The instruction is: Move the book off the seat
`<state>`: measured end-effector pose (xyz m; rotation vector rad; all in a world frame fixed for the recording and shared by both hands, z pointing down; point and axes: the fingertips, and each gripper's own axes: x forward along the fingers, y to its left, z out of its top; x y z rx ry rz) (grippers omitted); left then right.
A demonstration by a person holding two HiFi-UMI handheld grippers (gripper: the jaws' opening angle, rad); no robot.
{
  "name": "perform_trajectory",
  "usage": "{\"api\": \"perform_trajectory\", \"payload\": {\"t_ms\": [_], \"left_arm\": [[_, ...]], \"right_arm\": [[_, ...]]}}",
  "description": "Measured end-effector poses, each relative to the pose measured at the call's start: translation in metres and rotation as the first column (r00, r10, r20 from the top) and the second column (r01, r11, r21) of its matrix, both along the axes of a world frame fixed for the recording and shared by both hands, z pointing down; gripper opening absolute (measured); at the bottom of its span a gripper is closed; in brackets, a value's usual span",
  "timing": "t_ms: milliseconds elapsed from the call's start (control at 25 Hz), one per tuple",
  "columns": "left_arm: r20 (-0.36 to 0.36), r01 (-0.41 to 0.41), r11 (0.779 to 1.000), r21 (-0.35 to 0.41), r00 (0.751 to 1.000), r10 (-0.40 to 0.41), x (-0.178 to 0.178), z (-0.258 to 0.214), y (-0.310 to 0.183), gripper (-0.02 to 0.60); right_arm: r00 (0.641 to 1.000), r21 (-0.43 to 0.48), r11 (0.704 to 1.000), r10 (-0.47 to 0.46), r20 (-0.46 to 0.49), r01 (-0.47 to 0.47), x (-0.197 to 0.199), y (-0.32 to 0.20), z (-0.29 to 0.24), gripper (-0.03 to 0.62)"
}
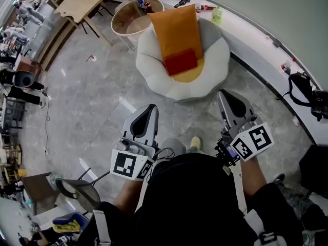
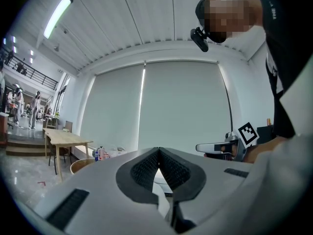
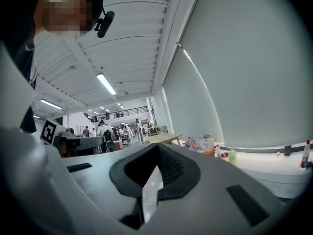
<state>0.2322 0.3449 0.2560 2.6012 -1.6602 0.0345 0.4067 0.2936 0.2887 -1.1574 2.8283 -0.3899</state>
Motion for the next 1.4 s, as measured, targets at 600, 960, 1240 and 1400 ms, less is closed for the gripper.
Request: {"api": "perform_trajectory", "payload": {"t_ms": [600, 960, 1240, 1400], "left_arm": [[-0.01, 0.016, 0.999, 0.038, 1.0, -0.015, 0.0, -0.006, 0.003, 0.009], [-0.012, 0.01, 0.999, 0.031, 1.0, -0.009, -0.001, -0.005, 0.005, 0.009], [-0.022, 0.013, 1.0, 0.026, 1.0, -0.012, -0.008, 0.001, -0.009, 0.009], [-0.02, 0.0, 1.0, 0.012, 1.0, 0.001, -0.01, 0.003, -0.026, 0.009]], "right_arm": [[0.999, 0.053, 0.998, -0.04, -0.031, 0.042, -0.006, 0.006, -0.008, 0.011], [0.999, 0.047, 0.998, -0.032, -0.016, 0.032, -0.01, 0.002, -0.006, 0.011], [0.999, 0.04, 0.998, -0.037, -0.028, 0.038, -0.019, -0.008, 0.0, 0.011], [0.999, 0.038, 0.999, -0.03, -0.036, 0.031, -0.022, -0.021, -0.001, 0.011]]}}
